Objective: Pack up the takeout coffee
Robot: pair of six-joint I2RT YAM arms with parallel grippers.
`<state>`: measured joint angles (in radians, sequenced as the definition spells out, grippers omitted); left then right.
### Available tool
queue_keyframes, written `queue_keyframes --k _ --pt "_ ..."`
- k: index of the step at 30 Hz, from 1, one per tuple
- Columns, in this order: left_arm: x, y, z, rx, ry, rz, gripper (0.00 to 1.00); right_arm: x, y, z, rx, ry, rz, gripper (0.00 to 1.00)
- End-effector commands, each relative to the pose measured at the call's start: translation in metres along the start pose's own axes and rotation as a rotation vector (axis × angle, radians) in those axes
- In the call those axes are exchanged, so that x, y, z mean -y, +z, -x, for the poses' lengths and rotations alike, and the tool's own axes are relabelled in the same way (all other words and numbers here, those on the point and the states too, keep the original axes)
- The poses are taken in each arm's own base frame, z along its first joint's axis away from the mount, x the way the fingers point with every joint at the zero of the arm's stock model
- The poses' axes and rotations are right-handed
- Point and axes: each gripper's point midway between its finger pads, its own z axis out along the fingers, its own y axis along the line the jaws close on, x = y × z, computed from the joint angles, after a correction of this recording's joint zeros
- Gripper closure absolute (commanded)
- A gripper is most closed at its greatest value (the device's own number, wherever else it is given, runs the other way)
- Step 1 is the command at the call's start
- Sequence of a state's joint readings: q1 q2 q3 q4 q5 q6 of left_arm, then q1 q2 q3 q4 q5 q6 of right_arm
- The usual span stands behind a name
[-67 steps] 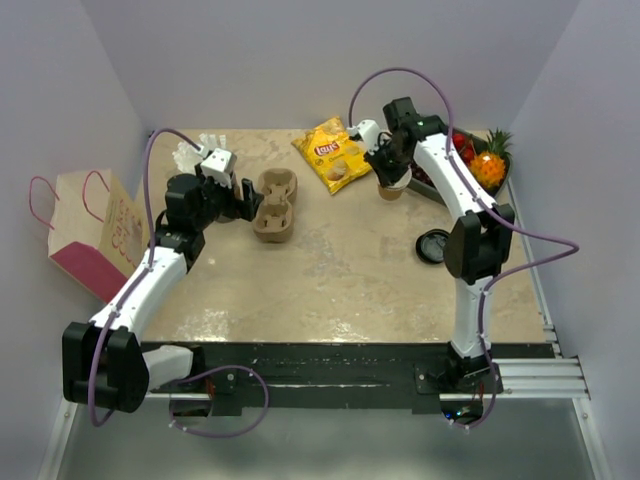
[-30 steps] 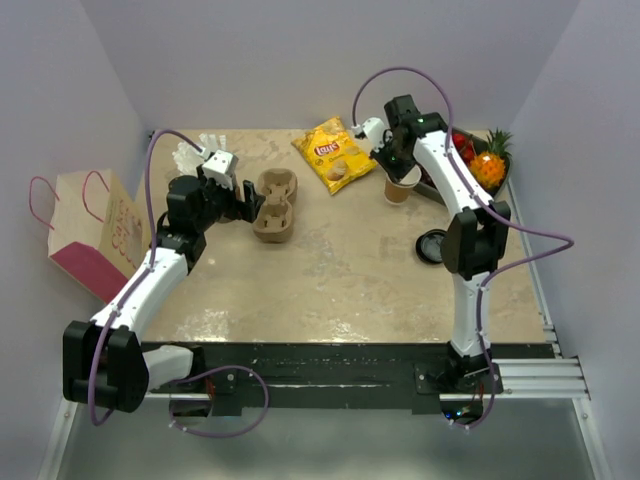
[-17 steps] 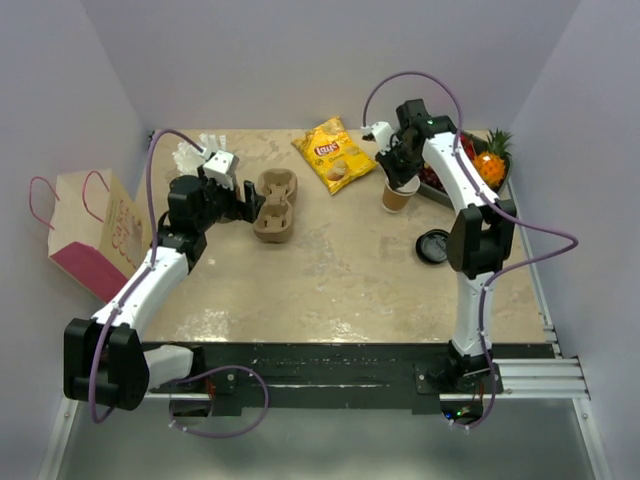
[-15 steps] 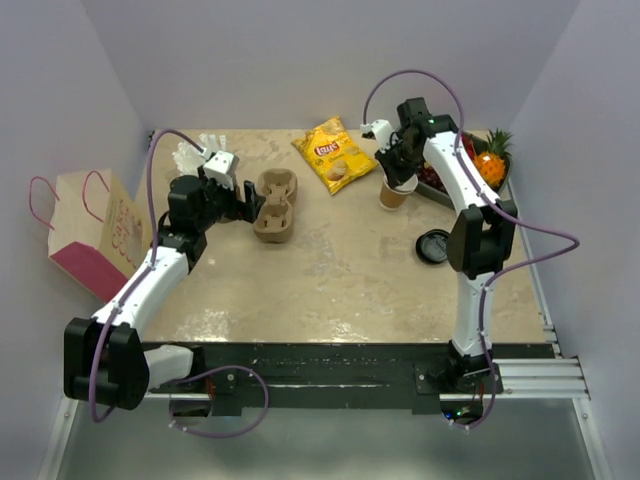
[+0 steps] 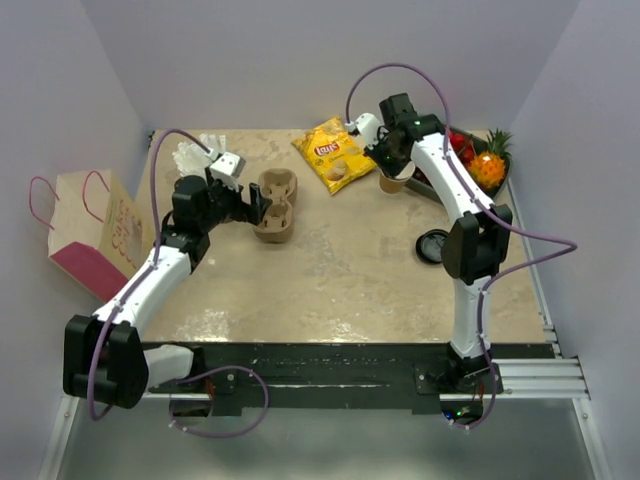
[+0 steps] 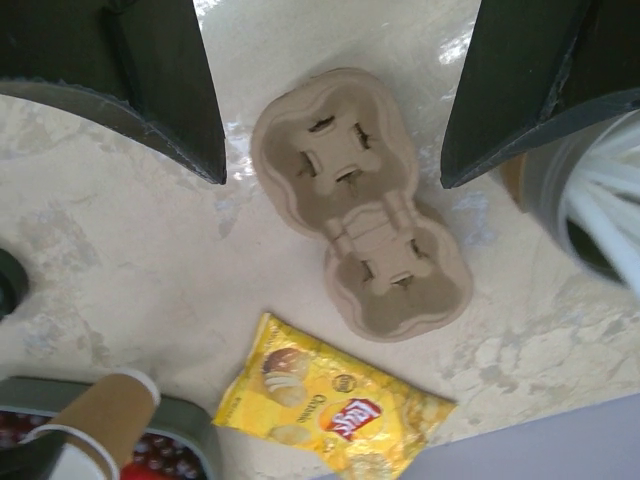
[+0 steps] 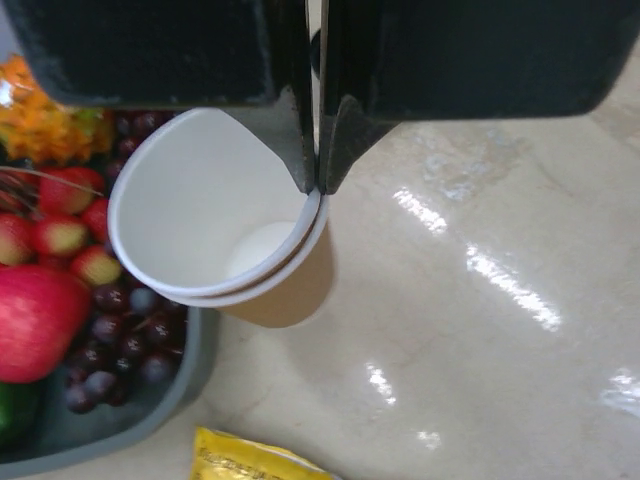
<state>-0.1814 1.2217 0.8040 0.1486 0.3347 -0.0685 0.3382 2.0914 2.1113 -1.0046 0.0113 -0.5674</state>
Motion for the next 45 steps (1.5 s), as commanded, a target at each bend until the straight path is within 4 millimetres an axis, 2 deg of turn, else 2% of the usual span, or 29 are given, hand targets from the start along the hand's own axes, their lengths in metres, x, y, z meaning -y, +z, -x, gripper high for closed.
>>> queue_keyframes --k 1,2,3,4,5,6,7,8,9,10,11,12,15,17,18,23,26,30,37,45 --pt "0.054 0.005 0.047 0.128 0.028 -0.195 0.07 0.013 -0.024 0.011 0.066 0.143 -0.001 1.0" --pt "0.077 0.008 0.058 0.144 0.021 -0.251 0.07 0.021 -0.014 -0.017 -0.061 0.098 -0.122 1.0" --pt "0.088 0.016 0.061 0.152 0.009 -0.275 0.05 0.022 -0.01 -0.008 -0.032 0.059 -0.166 1.0" --pt "0.1 0.022 0.064 0.155 -0.009 -0.297 0.05 0.024 -0.021 -0.007 -0.002 0.059 -0.173 1.0" --pt "0.125 0.027 0.081 0.178 -0.026 -0.353 0.05 0.02 -0.017 -0.013 0.0 0.075 -0.152 1.0" --pt "0.134 0.045 0.071 0.139 -0.033 -0.365 0.05 0.022 -0.02 -0.011 0.025 0.088 -0.148 1.0" --pt "0.137 0.058 0.074 0.142 -0.035 -0.331 0.04 0.021 -0.027 -0.011 0.034 0.082 -0.15 1.0" --pt "0.151 0.066 0.091 0.162 -0.081 -0.343 0.03 0.016 -0.025 -0.016 0.026 0.073 -0.131 1.0" --pt "0.152 0.089 0.079 0.127 -0.138 -0.341 0.03 0.013 -0.027 -0.016 0.036 0.067 -0.115 1.0" --pt "0.152 0.101 0.078 0.113 -0.196 -0.334 0.03 0.012 -0.028 -0.018 0.039 0.064 -0.111 1.0" --pt "0.156 0.111 0.092 0.112 -0.313 -0.336 0.03 0.008 -0.031 -0.022 0.043 0.063 -0.105 1.0" --pt "0.154 0.135 0.065 0.033 -0.387 -0.307 0.03 0.009 -0.033 -0.021 0.055 0.065 -0.112 1.0" --pt "0.164 0.161 0.051 0.005 -0.593 -0.34 0.04 0.008 -0.037 -0.026 0.054 0.064 -0.113 1.0" --pt "0.179 0.167 0.042 -0.015 -0.674 -0.395 0.05 0.006 -0.038 -0.027 0.057 0.067 -0.106 1.0" --pt "0.183 0.176 0.033 -0.023 -0.699 -0.408 0.06 0.006 -0.039 -0.028 0.061 0.074 -0.102 1.0" --pt "0.218 0.191 0.029 -0.044 -0.795 -0.534 0.06 -0.002 -0.033 -0.032 0.055 0.112 -0.055 1.0" --pt "0.221 0.2 0.016 -0.064 -0.845 -0.534 0.04 -0.009 -0.026 -0.039 0.022 0.128 -0.03 1.0" --pt "0.222 0.211 -0.011 -0.115 -0.881 -0.516 0.02 -0.017 -0.019 -0.048 -0.002 0.137 -0.013 1.0" --pt "0.242 0.222 -0.021 -0.138 -0.894 -0.544 0.01 -0.021 -0.007 -0.055 -0.031 0.144 0.004 1.0" --pt "0.238 0.236 -0.043 -0.183 -0.925 -0.489 0.02 -0.016 -0.004 -0.046 -0.022 0.147 -0.001 1.0"
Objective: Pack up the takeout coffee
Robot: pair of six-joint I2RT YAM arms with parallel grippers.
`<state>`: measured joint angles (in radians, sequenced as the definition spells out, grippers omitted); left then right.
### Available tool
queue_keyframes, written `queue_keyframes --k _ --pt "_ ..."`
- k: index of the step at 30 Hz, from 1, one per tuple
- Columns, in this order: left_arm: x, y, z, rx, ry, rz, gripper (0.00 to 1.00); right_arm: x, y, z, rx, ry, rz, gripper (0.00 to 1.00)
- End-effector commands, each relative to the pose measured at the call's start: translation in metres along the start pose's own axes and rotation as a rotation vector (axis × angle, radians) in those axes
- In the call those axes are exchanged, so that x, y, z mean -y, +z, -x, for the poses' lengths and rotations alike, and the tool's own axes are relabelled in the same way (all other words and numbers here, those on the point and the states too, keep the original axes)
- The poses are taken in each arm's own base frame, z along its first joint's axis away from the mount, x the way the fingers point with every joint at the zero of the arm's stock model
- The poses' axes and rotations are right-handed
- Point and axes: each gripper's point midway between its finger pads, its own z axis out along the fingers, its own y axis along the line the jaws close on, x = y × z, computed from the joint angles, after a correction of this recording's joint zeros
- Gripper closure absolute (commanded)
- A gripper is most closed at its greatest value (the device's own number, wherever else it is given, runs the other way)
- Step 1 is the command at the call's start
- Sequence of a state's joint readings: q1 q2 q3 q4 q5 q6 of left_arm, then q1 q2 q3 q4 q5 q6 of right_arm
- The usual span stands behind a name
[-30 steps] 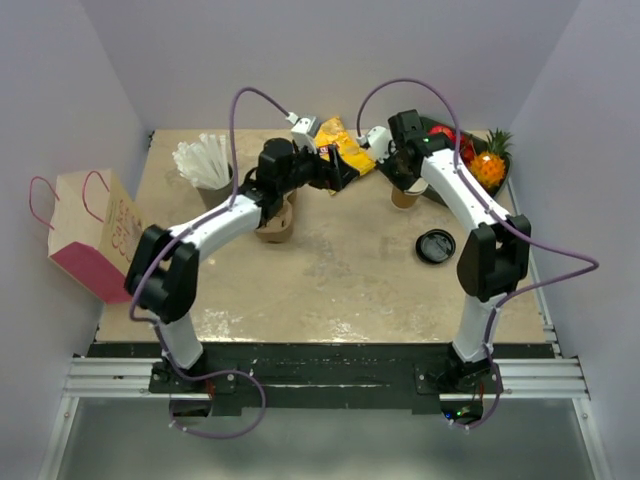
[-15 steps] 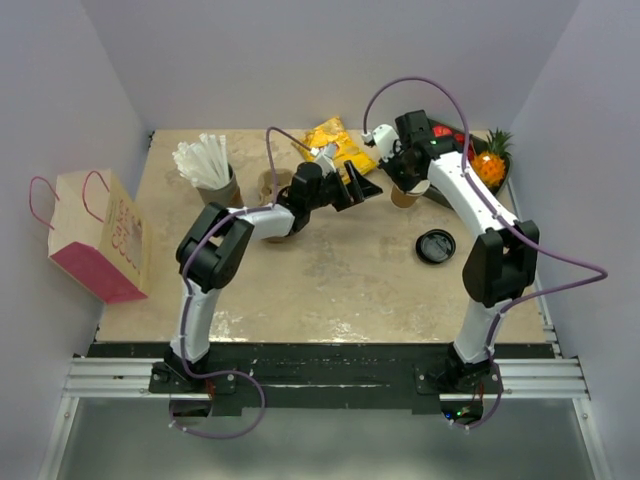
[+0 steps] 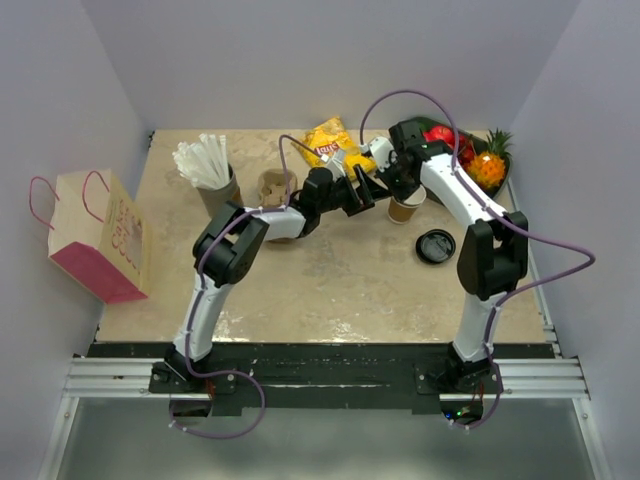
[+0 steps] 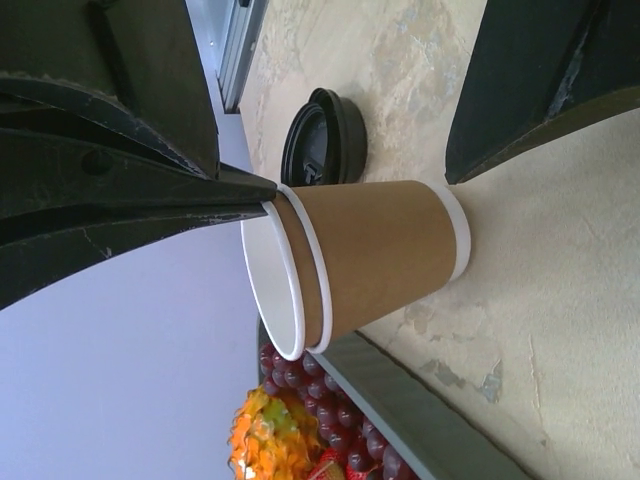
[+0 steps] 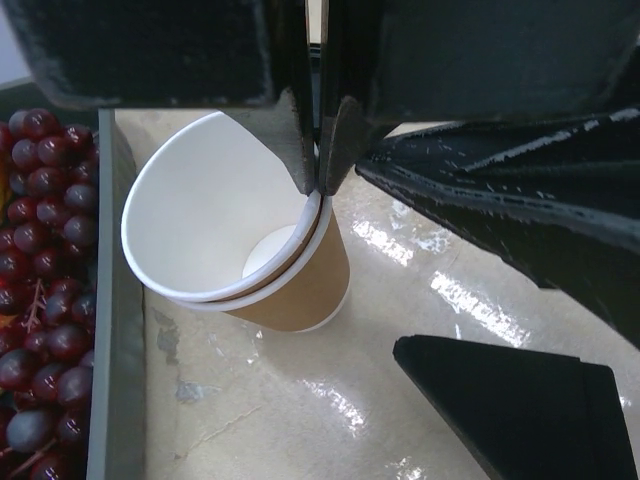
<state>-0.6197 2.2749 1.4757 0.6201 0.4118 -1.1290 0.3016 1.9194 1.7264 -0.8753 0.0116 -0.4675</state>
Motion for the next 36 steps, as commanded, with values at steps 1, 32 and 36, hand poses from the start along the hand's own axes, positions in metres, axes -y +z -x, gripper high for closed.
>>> queue_keyframes --k 1,32,36 --pt "0.014 0.01 0.013 0.038 0.006 -0.039 0.02 0.008 -0.013 0.019 0.061 0.016 -0.021 1.0" --pt "-0.011 0.023 0.001 0.021 -0.016 0.025 0.04 -0.002 -0.016 0.027 0.08 0.016 0.023 1.0" --pt "-0.013 0.025 -0.002 0.021 -0.016 0.034 0.04 -0.005 -0.019 0.029 0.087 0.012 0.031 1.0"
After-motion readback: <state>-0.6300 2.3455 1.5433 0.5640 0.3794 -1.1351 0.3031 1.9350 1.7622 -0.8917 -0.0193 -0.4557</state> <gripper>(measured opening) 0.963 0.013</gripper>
